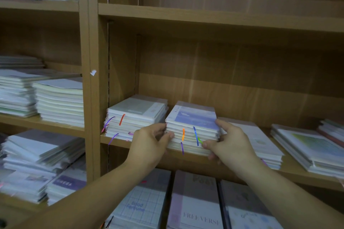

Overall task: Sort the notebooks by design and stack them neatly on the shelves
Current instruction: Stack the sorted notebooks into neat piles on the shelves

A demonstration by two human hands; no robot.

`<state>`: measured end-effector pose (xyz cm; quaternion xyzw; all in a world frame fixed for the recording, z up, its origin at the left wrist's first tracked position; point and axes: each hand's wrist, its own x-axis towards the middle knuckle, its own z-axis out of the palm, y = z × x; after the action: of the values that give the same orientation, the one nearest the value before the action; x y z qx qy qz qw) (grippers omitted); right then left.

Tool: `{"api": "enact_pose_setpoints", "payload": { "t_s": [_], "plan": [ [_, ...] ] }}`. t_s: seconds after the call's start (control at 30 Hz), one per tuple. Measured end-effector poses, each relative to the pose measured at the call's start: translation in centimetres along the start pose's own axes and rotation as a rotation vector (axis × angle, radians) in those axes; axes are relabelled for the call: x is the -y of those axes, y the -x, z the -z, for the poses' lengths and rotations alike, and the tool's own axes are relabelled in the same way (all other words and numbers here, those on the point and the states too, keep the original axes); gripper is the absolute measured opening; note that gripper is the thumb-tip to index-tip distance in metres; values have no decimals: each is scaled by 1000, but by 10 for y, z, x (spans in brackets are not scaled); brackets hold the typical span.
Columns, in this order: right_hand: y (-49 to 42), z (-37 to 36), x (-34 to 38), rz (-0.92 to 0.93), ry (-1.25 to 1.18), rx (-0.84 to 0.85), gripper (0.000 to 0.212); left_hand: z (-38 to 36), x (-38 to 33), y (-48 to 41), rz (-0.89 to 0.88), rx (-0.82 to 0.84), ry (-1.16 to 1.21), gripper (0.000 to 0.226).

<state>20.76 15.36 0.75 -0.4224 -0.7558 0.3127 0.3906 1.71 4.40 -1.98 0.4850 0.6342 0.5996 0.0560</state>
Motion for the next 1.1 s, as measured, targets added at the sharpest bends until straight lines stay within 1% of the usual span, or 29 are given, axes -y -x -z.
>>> {"api": "enact_pose_setpoints", "payload": {
  "t_s": [0.07, 0.13, 0.23, 0.3, 0.4, 0.47, 0.53, 0.6, 0.7, 0.8, 0.83, 0.9, 1.0, 1.1],
  "plan": [
    [3, 0, 2, 42, 97, 1, 92, 0, 4, 3, -75, 42, -67, 36],
    [5, 1, 5, 82, 220, -12, 89, 0, 7, 4, -105, 37, -121, 39],
    [6, 1, 11, 110, 353, -24, 76, -1, 9, 5, -115, 2, -169, 37],
    [7, 1, 10, 106, 419, 1, 69, -1, 8, 7, -135, 8, -212, 36],
    [10, 10, 10, 126, 392, 38, 50, 4, 6, 13, -146, 20, -231, 33],
    [10, 22, 13, 140, 349, 51, 36, 9, 5, 20, -169, -22, -236, 28],
    [10, 31, 17, 164, 328, 47, 31, 12, 3, 29, -222, -73, -241, 24],
    [10, 39, 23, 166, 306, 24, 32, 10, -7, 37, -260, -71, -230, 26],
    [13, 53, 28, 186, 362, 15, 21, -8, -34, 45, -236, 21, -153, 31],
    [22, 81, 26, 229, 490, -3, 24, -36, -59, 48, -244, 114, -143, 32],
    [25, 93, 22, 239, 540, -6, 29, -48, -67, 48, -256, 146, -144, 31],
    [29, 122, 6, 259, 660, -25, 34, -77, -83, 50, -269, 220, -139, 30],
    [36, 174, -29, 266, 778, -97, 31, -134, -107, 59, -294, 336, -100, 38],
    [42, 226, -70, 167, 817, -158, 37, -190, -129, 68, -257, 467, -47, 45]
  ]
}}
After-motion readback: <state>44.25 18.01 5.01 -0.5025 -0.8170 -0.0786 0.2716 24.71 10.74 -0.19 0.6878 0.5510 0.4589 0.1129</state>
